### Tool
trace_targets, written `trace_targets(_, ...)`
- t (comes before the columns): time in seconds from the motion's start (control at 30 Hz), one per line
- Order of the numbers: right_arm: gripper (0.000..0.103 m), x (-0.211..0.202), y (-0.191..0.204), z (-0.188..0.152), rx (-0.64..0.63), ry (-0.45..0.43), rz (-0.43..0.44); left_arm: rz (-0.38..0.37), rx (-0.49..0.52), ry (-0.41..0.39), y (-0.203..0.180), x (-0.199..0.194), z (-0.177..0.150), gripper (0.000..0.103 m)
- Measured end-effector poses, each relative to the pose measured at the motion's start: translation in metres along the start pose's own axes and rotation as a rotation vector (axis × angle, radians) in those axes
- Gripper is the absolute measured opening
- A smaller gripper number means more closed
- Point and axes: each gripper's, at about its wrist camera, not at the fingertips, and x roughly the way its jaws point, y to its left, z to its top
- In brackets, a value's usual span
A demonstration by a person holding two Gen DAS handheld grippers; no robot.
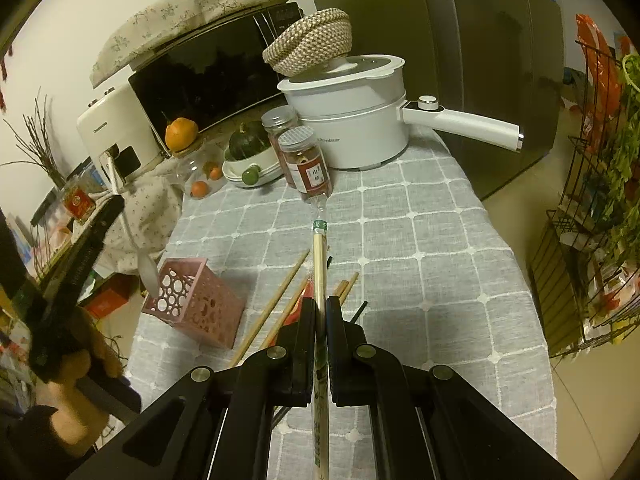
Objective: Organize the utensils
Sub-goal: 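Lower the spoon into the pink basket and open the left tool while the right tool carries the stick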
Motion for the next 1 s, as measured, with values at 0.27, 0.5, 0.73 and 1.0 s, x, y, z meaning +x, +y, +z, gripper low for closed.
trace_targets(0.27, 0.005, -0.004, 0.003, 0.000, 0.001, -0.046, 0.011, 0.028, -0.004, 0.064, 0.003, 0.017, -0.021, 0.011)
trace_targets(0.5, 0.005, -0.012, 0.012, 0.000, 0.001, -0.108, 0.028, -0.002, -0.051, 0.173, 0.003, 0.012, -0.016, 0.025)
trace_targets(0.73, 0.005, -0.028, 0.044, 0.008, -0.036, -0.230, 0.061, -0.020, -0.072, 0.343, 0.012, -0.020, 0.014, 0.051)
trace_targets(1.0, 0.005, -0.044, 0.096, 0.023, -0.030, -0.456, 0.120, 0.030, -0.080, 0.581, 0.048, -0.034, 0.009, 0.070)
